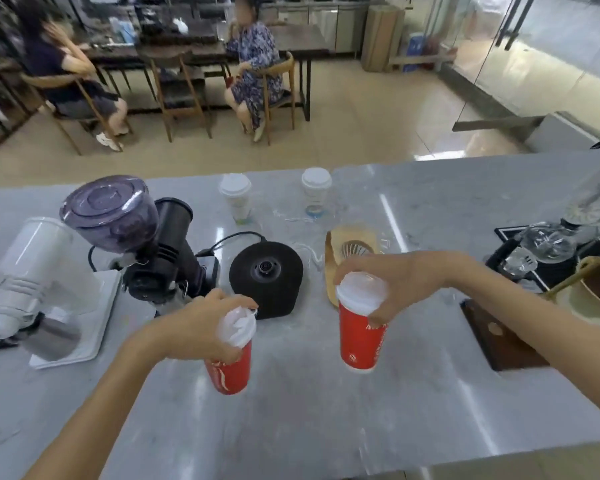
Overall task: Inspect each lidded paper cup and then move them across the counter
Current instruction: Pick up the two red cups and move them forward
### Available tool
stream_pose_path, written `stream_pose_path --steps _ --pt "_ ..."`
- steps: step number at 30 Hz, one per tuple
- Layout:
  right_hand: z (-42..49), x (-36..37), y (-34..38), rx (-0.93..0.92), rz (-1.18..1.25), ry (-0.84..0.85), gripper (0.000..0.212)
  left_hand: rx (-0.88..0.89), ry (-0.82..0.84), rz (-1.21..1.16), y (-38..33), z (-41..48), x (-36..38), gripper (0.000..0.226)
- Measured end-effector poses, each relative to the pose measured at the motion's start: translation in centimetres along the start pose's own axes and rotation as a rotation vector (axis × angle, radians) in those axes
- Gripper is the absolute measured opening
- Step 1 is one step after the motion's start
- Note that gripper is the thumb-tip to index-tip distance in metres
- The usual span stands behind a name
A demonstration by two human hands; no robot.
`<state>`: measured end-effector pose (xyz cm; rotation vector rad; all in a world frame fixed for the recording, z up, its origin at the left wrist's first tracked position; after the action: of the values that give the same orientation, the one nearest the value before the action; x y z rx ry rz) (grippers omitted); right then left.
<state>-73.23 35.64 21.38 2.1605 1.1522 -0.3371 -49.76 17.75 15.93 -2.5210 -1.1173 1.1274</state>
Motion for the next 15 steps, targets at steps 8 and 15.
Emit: stream_pose_path --steps 8,15 --pt "-14.1 -22.9 -2.5 0.015 -0.063 -0.206 0.07 0.113 -0.136 0.121 -18.1 -0.7 -22.0 0.066" --pt "-11.6 -33.4 -15.0 0.193 -0.091 -0.492 0.076 0.138 -0.357 0.029 -26.2 13.0 -32.7 0.071"
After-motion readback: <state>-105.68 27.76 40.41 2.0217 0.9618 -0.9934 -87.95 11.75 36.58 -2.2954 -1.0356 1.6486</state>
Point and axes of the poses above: each hand's wrist, its own z-axis towards the middle knuckle, its own x-axis out of the palm, y = z × x, the point moved 6 cm from there along z, towards the middle knuckle, and after that the axes turned 14 degrees about y, right-handed, at the moved point
